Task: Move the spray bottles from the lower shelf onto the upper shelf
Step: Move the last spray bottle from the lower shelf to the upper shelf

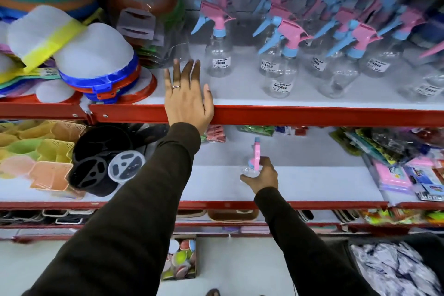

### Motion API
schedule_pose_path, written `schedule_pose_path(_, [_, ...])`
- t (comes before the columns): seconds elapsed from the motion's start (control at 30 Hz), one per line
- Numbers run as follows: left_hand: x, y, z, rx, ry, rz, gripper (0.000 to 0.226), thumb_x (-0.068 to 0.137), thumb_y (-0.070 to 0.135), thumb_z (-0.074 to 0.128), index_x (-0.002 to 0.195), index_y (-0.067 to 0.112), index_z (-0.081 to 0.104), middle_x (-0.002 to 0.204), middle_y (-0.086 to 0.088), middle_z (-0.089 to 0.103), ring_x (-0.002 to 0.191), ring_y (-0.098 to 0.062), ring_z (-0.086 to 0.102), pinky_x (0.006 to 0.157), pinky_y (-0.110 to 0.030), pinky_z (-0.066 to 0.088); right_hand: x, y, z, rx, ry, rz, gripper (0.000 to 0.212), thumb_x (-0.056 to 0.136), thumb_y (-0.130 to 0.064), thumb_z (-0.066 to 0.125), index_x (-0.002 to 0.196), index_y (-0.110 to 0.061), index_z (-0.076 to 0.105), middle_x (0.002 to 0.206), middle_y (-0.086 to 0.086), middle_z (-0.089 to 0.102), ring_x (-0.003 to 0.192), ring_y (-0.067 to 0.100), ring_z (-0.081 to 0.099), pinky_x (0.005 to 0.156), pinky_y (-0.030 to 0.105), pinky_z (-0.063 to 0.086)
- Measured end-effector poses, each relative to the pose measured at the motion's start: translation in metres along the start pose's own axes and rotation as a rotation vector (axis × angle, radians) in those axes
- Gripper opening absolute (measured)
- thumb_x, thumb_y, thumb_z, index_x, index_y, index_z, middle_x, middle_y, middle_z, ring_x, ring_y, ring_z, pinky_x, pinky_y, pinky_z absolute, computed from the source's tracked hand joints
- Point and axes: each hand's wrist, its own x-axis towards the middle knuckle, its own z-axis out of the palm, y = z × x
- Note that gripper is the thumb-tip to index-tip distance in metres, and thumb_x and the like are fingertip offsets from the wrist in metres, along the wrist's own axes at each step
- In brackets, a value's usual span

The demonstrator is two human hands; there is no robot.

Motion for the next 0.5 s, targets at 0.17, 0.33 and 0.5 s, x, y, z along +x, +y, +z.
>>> schedule_pose_path(0.17, [-0.001,0.002,-0.006,0.001,-0.039,-0.011,0.06,0.099,0.037,0.027,0.151,0.007,0.036,0.158,-0.011,0.037,0.153,-0.031,0.015,0.125,-0.048,0.001,-0.039,-0.026,-0.018,0.036,0.024,-0.161,0.061,0.063,-0.032,0.088,0.112,-0.024,0.052,0.11,0.003,0.065,0.1,0.024,0.061,0.093,0.034,0.054])
schedule_pose_path(0.33, [-0.002,0.001,-0.012,-0.013,-0.085,-0.008,0.062,0.098,0.037,0.027,0.15,0.005,0.036,0.158,-0.014,0.037,0.153,-0.032,0.016,0.125,-0.05,0.006,-0.076,-0.056,-0.038,-0.044,0.059,-0.325,0.063,0.061,-0.044,0.083,0.115,-0.023,0.059,0.109,-0.003,0.061,0.096,0.018,0.058,0.087,0.031,0.053])
schedule_pose_path(0.5, [-0.004,0.0,-0.015,-0.012,-0.119,-0.006,0.063,0.098,0.038,0.027,0.151,0.004,0.034,0.158,-0.016,0.035,0.152,-0.033,0.016,0.125,-0.048,0.004,-0.095,-0.06,-0.055,-0.108,0.034,-0.388,0.063,0.057,-0.045,0.085,0.112,-0.022,0.063,0.105,-0.005,0.062,0.09,0.016,0.058,0.083,0.028,0.054])
